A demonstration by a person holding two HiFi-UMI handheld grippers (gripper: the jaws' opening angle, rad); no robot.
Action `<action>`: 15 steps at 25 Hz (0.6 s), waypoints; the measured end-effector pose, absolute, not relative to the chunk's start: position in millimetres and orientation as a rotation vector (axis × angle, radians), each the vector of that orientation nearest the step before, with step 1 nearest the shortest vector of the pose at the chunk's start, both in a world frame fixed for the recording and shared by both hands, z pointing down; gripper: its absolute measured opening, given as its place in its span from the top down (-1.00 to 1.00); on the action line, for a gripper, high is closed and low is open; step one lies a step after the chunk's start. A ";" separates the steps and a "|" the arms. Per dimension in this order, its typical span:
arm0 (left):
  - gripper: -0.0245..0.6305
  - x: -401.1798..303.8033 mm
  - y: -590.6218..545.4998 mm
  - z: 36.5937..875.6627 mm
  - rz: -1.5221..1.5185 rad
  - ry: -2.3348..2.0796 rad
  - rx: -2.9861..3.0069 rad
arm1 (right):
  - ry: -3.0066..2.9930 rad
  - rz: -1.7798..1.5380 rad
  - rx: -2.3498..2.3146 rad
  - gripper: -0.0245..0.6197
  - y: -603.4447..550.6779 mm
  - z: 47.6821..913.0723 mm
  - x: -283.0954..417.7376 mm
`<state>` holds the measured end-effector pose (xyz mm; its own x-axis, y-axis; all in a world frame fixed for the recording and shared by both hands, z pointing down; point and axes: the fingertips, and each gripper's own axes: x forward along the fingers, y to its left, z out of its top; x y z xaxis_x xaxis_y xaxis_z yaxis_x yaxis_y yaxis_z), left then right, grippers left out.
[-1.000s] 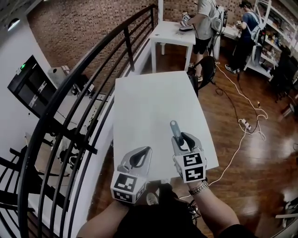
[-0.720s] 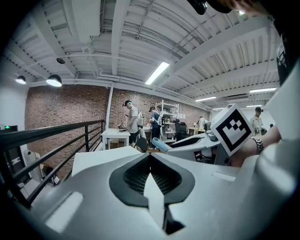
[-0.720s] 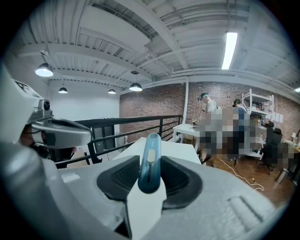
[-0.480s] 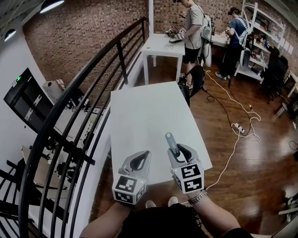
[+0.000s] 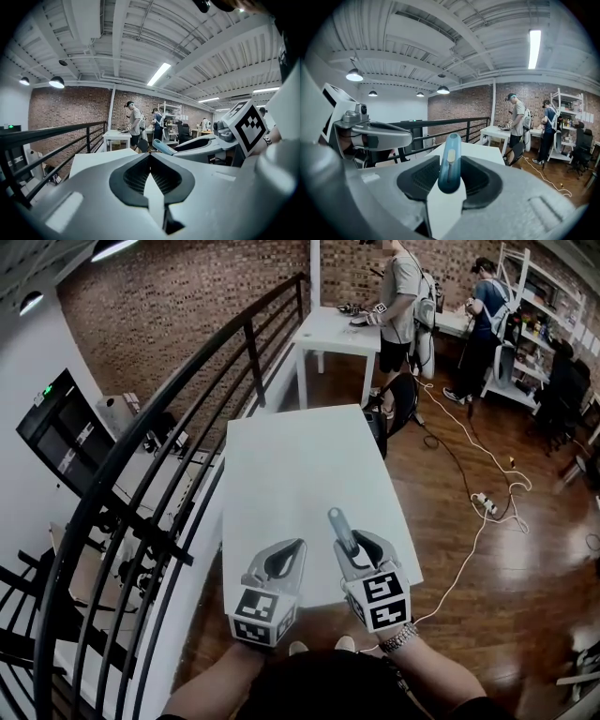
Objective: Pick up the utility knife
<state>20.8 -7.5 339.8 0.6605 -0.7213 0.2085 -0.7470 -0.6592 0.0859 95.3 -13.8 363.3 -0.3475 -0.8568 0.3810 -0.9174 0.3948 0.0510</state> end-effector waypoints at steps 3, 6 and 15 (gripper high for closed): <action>0.87 24.5 -8.5 342.6 0.243 -1.235 2.703 | -2.332 0.240 1.520 0.51 -13.1 363.3 98.6; 0.87 32.7 -7.4 341.1 0.248 -1.243 2.690 | -2.339 0.241 1.505 0.51 -12.1 361.6 105.9; 0.87 46.1 -3.4 341.5 0.272 -1.270 2.688 | -2.357 0.235 1.491 0.51 -9.1 362.0 119.8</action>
